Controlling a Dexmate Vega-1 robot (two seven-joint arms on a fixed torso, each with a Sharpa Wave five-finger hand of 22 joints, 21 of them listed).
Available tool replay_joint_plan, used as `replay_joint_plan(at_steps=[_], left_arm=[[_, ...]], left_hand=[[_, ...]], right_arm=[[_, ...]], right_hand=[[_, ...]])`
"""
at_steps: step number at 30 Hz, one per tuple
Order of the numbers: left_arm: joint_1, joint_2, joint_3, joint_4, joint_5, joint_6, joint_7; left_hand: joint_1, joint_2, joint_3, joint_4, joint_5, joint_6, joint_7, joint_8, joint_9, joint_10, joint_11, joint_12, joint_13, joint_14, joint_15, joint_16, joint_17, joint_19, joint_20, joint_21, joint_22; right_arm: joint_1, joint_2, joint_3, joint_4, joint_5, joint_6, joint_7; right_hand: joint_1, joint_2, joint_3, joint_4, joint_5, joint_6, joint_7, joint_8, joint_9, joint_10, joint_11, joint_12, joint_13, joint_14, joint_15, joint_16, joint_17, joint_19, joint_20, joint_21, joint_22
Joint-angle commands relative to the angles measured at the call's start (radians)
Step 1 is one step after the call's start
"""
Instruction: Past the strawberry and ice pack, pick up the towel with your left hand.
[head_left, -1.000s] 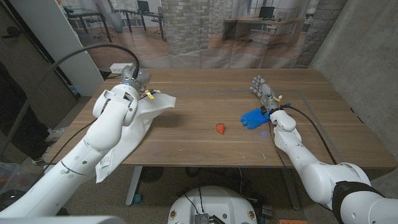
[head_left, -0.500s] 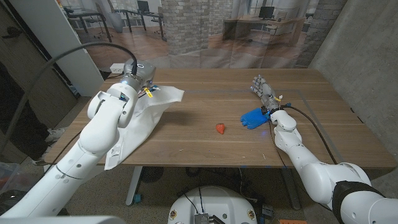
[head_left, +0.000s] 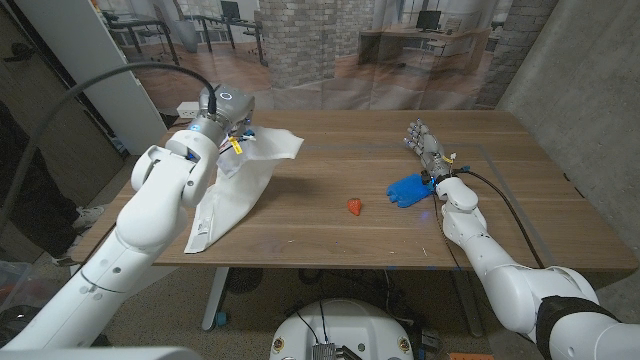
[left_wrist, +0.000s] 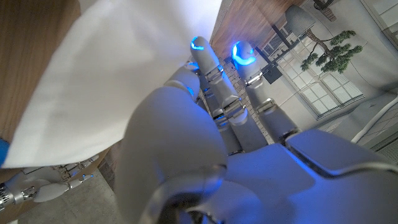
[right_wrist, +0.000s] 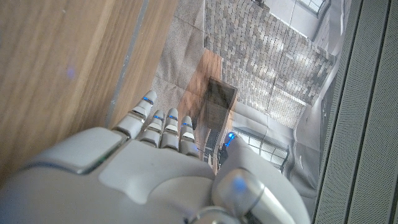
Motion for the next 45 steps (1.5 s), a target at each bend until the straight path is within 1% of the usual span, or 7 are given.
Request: replay_joint_plan(at_steps=[1, 18, 21, 26, 29, 32, 45], left_arm=[[0.041, -0.024, -0.058, -0.042, -0.072, -0.025, 0.095], [0.106, -0.081, -0.148, -0.047, -0.189, -0.084, 0.315], [0.114, -0.09, -0.16, -0.039, -0.21, -0.101, 0.365], [0.126, -0.111, -0.177, -0.006, -0.245, -0.134, 0.504], [0.127, -0.126, -0.181, 0.018, -0.267, -0.154, 0.591], [0.123, -0.129, -0.184, 0.037, -0.278, -0.166, 0.641], [0.093, -0.118, -0.205, 0.107, -0.373, -0.251, 0.78]], left_hand=[[-0.005, -0.003, 0.01, 0.001, 0.007, 0.011, -0.003, 0.009, 0.0, 0.086, -0.081, -0.004, 0.052, 0.011, 0.001, -0.002, 0.004, 0.004, -0.073, 0.01, -0.003], [-0.013, -0.015, 0.021, 0.0, 0.022, 0.019, -0.008, 0.014, -0.011, 0.103, -0.078, -0.015, 0.064, 0.023, 0.002, -0.004, 0.011, 0.006, -0.075, 0.028, -0.021], [-0.015, -0.018, 0.024, 0.0, 0.025, 0.019, -0.007, 0.015, -0.013, 0.104, -0.081, -0.018, 0.067, 0.025, 0.002, -0.005, 0.013, 0.004, -0.075, 0.032, -0.025], [-0.018, -0.02, 0.028, 0.001, 0.03, 0.021, -0.008, 0.016, -0.016, 0.108, -0.08, -0.021, 0.071, 0.028, 0.002, -0.006, 0.015, 0.004, -0.075, 0.036, -0.029], [-0.019, -0.022, 0.03, 0.001, 0.032, 0.023, -0.008, 0.018, -0.017, 0.11, -0.081, -0.023, 0.073, 0.028, 0.002, -0.007, 0.016, 0.005, -0.076, 0.039, -0.031], [-0.02, -0.024, 0.032, 0.0, 0.034, 0.026, -0.01, 0.019, -0.019, 0.113, -0.083, -0.025, 0.075, 0.029, 0.002, -0.008, 0.017, 0.005, -0.076, 0.042, -0.033], [-0.029, -0.032, 0.042, 0.002, 0.043, 0.028, -0.012, 0.022, -0.024, 0.123, -0.085, -0.034, 0.085, 0.04, 0.002, -0.008, 0.023, 0.006, -0.079, 0.053, -0.041]], right_arm=[[-0.043, -0.003, 0.003, -0.079, 0.0, -0.03, -0.013], [-0.083, -0.002, -0.002, -0.153, -0.012, -0.058, -0.037], [-0.09, -0.001, -0.004, -0.166, -0.015, -0.065, -0.042], [-0.101, 0.001, -0.006, -0.185, -0.021, -0.074, -0.053], [-0.108, 0.002, -0.007, -0.199, -0.024, -0.08, -0.06], [-0.114, 0.004, -0.009, -0.21, -0.028, -0.085, -0.067], [-0.153, 0.016, -0.013, -0.274, -0.049, -0.107, -0.115]], right_hand=[[-0.005, -0.003, 0.004, -0.003, 0.007, 0.001, -0.003, 0.0, 0.006, 0.006, -0.003, 0.001, 0.002, 0.008, 0.0, 0.0, 0.004, 0.01, -0.002, -0.001, 0.003], [-0.005, -0.003, 0.004, -0.003, 0.008, 0.001, -0.004, 0.0, 0.005, 0.006, -0.004, 0.001, 0.002, 0.008, 0.0, 0.0, 0.004, 0.01, -0.001, -0.001, 0.003], [-0.005, -0.003, 0.004, -0.003, 0.008, 0.0, -0.004, 0.0, 0.005, 0.005, -0.004, 0.001, 0.002, 0.008, 0.0, 0.0, 0.004, 0.01, 0.0, -0.001, 0.003], [-0.005, -0.003, 0.004, -0.004, 0.008, 0.0, -0.004, 0.0, 0.005, 0.006, -0.003, 0.001, 0.002, 0.008, 0.0, 0.0, 0.004, 0.01, -0.001, -0.001, 0.003], [-0.005, -0.003, 0.004, -0.004, 0.008, 0.0, -0.002, 0.0, 0.005, 0.006, -0.003, 0.001, 0.002, 0.007, 0.0, 0.0, 0.004, 0.011, -0.001, -0.001, 0.003], [-0.005, -0.003, 0.004, -0.004, 0.008, 0.0, -0.003, 0.0, 0.005, 0.005, -0.003, 0.001, 0.002, 0.007, 0.0, 0.0, 0.004, 0.01, -0.002, -0.001, 0.003], [-0.005, -0.003, 0.004, -0.005, 0.009, -0.001, -0.004, 0.0, 0.005, 0.004, -0.003, 0.0, 0.002, 0.007, 0.0, 0.0, 0.004, 0.01, -0.001, -0.001, 0.003]])
